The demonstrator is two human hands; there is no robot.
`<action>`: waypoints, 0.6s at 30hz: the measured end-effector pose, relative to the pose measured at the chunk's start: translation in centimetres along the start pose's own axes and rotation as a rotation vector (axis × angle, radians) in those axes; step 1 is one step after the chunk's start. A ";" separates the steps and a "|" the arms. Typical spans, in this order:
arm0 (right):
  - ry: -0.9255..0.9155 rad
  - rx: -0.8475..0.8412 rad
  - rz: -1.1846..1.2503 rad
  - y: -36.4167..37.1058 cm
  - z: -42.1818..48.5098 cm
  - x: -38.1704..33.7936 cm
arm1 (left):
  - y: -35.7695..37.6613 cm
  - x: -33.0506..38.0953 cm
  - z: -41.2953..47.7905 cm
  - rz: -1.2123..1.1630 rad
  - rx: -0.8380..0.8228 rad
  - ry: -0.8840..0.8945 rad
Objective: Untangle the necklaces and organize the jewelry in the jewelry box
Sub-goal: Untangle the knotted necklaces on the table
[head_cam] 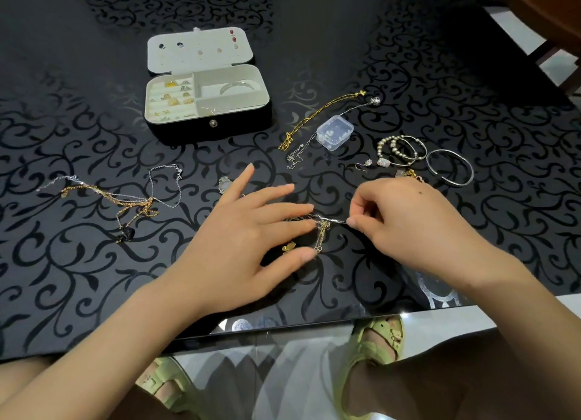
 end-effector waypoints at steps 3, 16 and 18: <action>0.029 -0.018 0.006 -0.1 -0.3 0.4 | 0.9 0.0 0.5 0.082 -0.030 0.001; -0.132 0.040 -0.074 0.3 -0.3 -1.7 | 1.9 0.3 0.6 0.096 -0.098 0.018; -0.138 0.005 -0.096 0.6 -0.2 -1.8 | 1.9 0.3 0.6 0.090 -0.096 0.017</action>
Point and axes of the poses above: each hand's wrist, its own z-axis towards the middle knuckle, its own y-axis out of the palm, x = y × z, the point moved 6 cm from there along z, towards the middle knuckle, and after that the axes turned 8 degrees about -x, right-handed, at the moved point
